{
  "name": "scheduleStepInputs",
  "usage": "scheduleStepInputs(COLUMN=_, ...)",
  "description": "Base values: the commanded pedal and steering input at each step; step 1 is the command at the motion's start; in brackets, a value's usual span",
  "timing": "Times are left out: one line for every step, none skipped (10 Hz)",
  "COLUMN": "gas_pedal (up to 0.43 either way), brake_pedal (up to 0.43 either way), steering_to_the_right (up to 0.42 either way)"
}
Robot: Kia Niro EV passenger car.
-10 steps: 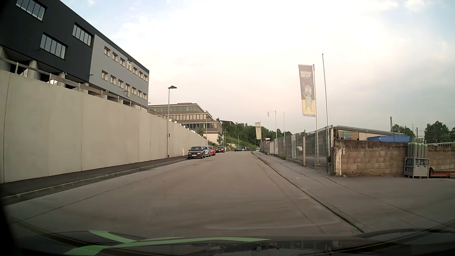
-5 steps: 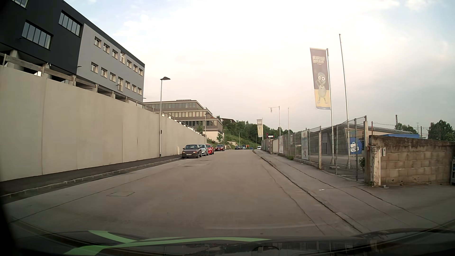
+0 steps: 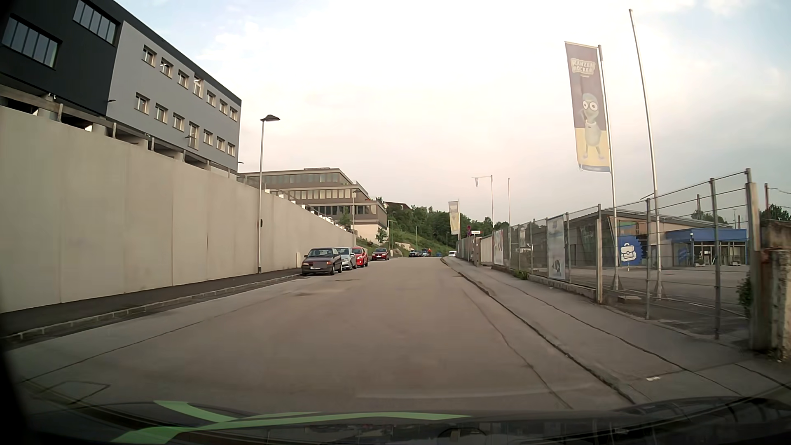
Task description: Follow the waypoints while adhering to traffic rules and regulations
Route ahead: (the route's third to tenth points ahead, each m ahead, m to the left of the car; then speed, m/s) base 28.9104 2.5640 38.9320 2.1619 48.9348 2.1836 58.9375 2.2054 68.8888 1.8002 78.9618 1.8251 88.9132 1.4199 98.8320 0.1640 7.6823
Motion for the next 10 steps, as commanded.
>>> scheduleStepInputs(gas_pedal=0.098, brake_pedal=0.0, steering_to_the_right=-0.005)
scheduleStepInputs(gas_pedal=0.098, brake_pedal=0.0, steering_to_the_right=-0.005)
scheduleStepInputs(gas_pedal=0.098, brake_pedal=0.0, steering_to_the_right=-0.005)
scheduleStepInputs(gas_pedal=0.098, brake_pedal=0.0, steering_to_the_right=-0.004)
scheduleStepInputs(gas_pedal=0.098, brake_pedal=0.0, steering_to_the_right=-0.003)
scheduleStepInputs(gas_pedal=0.098, brake_pedal=0.0, steering_to_the_right=-0.003)
scheduleStepInputs(gas_pedal=0.098, brake_pedal=0.0, steering_to_the_right=-0.003)
scheduleStepInputs(gas_pedal=0.098, brake_pedal=0.0, steering_to_the_right=-0.003)
scheduleStepInputs(gas_pedal=0.098, brake_pedal=0.0, steering_to_the_right=-0.003)
scheduleStepInputs(gas_pedal=0.098, brake_pedal=0.0, steering_to_the_right=-0.003)
